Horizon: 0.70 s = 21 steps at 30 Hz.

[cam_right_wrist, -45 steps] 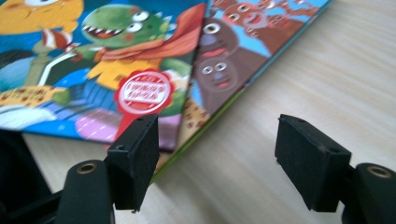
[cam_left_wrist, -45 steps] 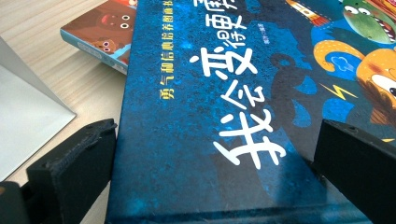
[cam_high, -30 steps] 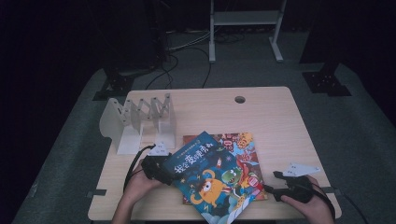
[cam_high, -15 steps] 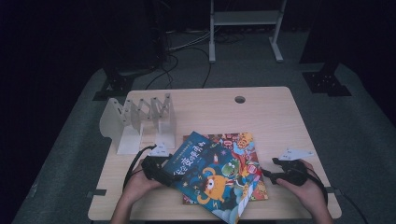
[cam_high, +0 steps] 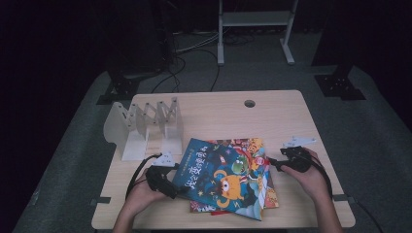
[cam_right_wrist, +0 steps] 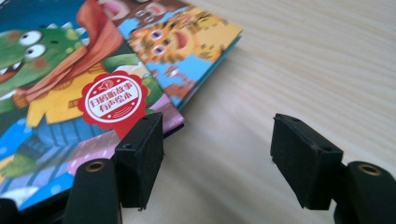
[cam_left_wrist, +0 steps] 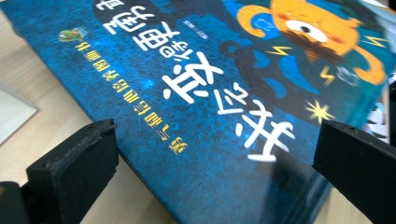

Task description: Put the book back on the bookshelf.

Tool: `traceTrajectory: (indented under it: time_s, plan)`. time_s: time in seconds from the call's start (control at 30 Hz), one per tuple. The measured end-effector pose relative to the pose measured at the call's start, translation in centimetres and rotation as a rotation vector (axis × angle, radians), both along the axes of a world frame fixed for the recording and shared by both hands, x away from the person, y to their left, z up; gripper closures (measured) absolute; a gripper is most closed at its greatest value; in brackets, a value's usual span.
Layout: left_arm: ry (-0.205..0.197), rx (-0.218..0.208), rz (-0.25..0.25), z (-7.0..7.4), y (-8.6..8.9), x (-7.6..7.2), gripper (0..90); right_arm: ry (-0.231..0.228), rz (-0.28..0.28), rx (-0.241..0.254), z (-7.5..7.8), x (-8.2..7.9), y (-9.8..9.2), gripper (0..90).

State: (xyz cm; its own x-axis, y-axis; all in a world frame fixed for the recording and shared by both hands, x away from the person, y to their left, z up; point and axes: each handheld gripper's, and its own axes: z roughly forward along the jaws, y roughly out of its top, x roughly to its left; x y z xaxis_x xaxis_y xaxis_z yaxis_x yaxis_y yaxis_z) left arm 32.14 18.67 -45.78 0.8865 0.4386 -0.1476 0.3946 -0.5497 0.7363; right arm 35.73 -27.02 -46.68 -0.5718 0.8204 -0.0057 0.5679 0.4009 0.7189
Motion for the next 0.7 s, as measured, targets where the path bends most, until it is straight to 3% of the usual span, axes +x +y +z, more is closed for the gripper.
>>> traceTrajectory:
  time_s: [0.23,0.33,0.53,0.7]
  plan:
    - [0.015,-0.017,-0.035,-0.1,-0.5,-0.5,0.0,0.002,-0.046,-0.021,0.4,1.8,0.1,35.6]
    - [0.025,-0.034,-0.056,-0.2,-0.9,-0.6,0.0,-0.008,-0.054,0.003,0.7,1.9,0.0,35.1]
    - [0.044,-0.017,-0.111,-0.7,-2.1,-0.9,0.0,0.0,-0.032,0.062,0.9,1.5,0.2,33.2]
    - [0.033,-0.007,-0.088,-0.7,-2.0,-0.8,0.0,0.026,-0.031,0.091,0.4,1.3,0.2,31.4]
